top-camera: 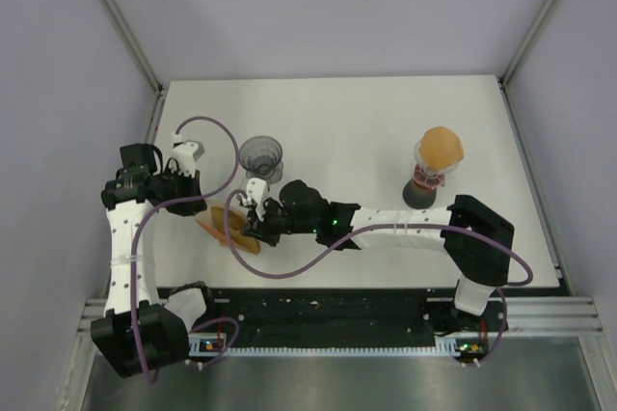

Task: Place the coffee filter in the dripper
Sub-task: Pick up the coffee filter holder from the center of the board, then place the coffee filter holder at the center of the board.

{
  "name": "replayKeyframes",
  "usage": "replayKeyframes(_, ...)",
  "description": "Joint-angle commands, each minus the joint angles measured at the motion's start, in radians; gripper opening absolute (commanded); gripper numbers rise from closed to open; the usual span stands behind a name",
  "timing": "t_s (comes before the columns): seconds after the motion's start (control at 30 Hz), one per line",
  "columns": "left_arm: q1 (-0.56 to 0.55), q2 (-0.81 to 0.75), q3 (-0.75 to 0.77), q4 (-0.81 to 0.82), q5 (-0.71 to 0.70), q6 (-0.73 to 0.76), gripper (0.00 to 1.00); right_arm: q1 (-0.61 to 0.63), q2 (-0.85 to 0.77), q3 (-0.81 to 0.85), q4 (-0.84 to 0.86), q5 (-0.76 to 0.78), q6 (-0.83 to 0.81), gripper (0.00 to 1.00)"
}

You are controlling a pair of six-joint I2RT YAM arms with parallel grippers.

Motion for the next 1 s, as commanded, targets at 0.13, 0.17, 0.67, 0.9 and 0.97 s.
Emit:
replayKeyframes(0.13,0.002,0.003,0.012,0.010,0.010,0.002,0.00,0.049,-0.092,-0.010,0.055,-0.029,-0.118,0.00)
replayKeyframes(0.17,0.004,0.002,0.010,0.012,0.007,0.003,0.00,0.047,-0.103,-0.016,0.058,-0.026,-0.131,0.00)
replayKeyframes(0.67,0.002,0.011,-0.020,0.032,-0.013,0.017,0.00,0.047,-0.149,-0.070,0.108,0.059,-0.260,0.00)
replayKeyframes(0.9,0.002,0.048,-0.062,0.075,-0.040,0.035,0.00,0.038,-0.141,-0.073,0.088,0.014,-0.279,0.00)
replayKeyframes(0.97,0.002,0.057,-0.074,0.098,-0.050,0.034,0.00,0.035,-0.155,-0.070,0.080,0.007,-0.282,0.00)
